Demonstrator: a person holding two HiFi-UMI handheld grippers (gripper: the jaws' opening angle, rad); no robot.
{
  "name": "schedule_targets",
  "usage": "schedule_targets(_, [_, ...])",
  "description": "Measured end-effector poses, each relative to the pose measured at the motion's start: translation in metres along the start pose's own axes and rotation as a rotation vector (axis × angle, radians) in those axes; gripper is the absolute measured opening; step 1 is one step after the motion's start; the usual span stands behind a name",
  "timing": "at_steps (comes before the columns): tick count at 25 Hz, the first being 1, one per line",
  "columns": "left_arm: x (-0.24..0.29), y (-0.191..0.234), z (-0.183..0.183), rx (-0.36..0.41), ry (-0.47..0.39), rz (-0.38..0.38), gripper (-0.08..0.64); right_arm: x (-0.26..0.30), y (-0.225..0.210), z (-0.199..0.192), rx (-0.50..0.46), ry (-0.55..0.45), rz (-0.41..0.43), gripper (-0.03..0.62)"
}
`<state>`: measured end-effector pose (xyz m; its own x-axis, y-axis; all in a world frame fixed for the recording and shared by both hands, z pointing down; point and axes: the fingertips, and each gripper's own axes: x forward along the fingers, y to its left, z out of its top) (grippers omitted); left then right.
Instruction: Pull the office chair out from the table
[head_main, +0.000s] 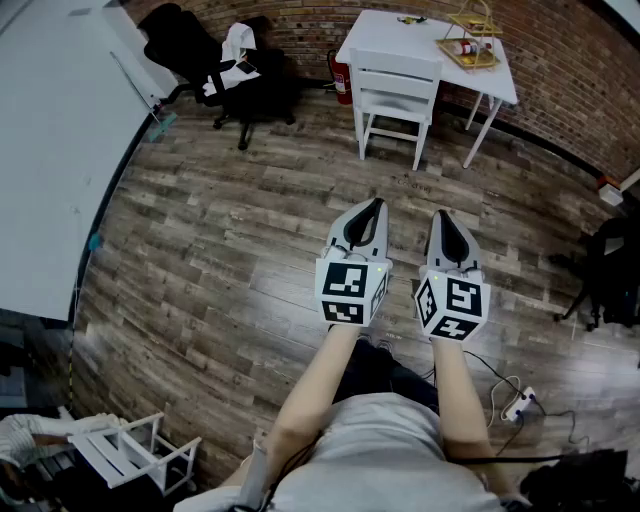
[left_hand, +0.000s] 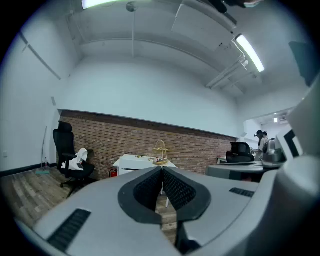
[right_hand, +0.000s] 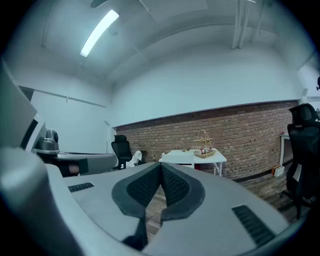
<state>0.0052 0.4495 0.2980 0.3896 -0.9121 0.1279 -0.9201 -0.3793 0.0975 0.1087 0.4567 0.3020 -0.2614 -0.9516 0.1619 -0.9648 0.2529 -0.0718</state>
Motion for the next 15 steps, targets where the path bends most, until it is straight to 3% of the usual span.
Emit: schedule_targets(15, [-0.0024, -0.0059, -0.0040, 0.001, 0.015, -0.004, 0.015, -0.0054, -0.0008, -0.0025, 0.012, 0.001, -0.004, 0.015])
